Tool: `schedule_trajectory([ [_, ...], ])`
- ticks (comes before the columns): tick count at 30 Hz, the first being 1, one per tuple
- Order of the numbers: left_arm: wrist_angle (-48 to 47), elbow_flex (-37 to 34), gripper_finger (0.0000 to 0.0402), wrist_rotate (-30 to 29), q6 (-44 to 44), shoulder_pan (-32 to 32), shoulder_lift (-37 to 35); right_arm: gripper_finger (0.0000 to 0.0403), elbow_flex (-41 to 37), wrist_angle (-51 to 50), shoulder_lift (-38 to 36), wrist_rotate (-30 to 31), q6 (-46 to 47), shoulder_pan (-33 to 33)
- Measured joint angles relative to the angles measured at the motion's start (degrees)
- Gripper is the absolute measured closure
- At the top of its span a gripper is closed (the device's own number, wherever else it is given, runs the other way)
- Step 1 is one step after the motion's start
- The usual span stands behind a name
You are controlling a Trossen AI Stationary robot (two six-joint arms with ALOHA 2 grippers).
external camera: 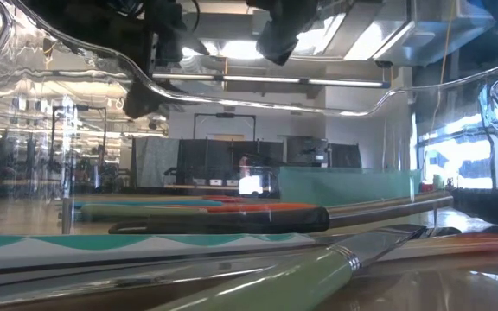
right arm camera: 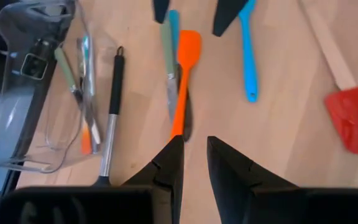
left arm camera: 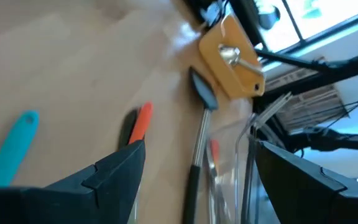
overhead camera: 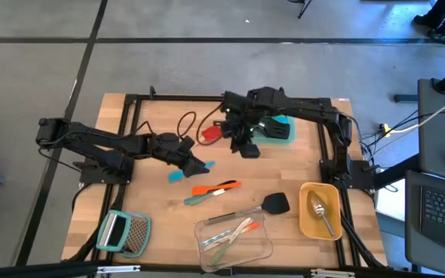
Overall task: Pick & Place Kitchen Items
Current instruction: Put the blue spatula into the yellow bin
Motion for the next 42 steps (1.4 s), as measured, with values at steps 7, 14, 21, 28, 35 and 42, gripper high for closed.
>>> schedule_trajectory([
  [7,-5.4,0.0,0.0103,-2.9,-4.0,-5.3,0.0,0.033,0.0,0.7,0.0,-0.1,2.4,4.9],
  [14,-8.7,0.0,0.0103,-6.8,-7.5,-11.8,0.0,0.033,0.0,3.8,0.0,-0.4,9.6,10.3],
  [21,-12.6,0.0,0.0103,-7.8,-7.4,-16.7,0.0,0.033,0.0,8.5,0.0,2.7,22.1,15.1],
  [28,-17.3,0.0,0.0103,-7.7,-6.5,-21.2,0.0,0.033,0.0,17.5,0.0,14.3,34.5,22.8],
  [35,-30.7,0.0,0.0103,-10.8,-9.3,-27.2,0.0,0.033,-1.5,23.6,0.1,20.3,42.6,26.4],
  [42,-34.5,0.0,0.0103,-19.2,-8.0,-31.0,0.0,0.033,-3.1,27.8,0.1,24.5,45.4,27.6],
])
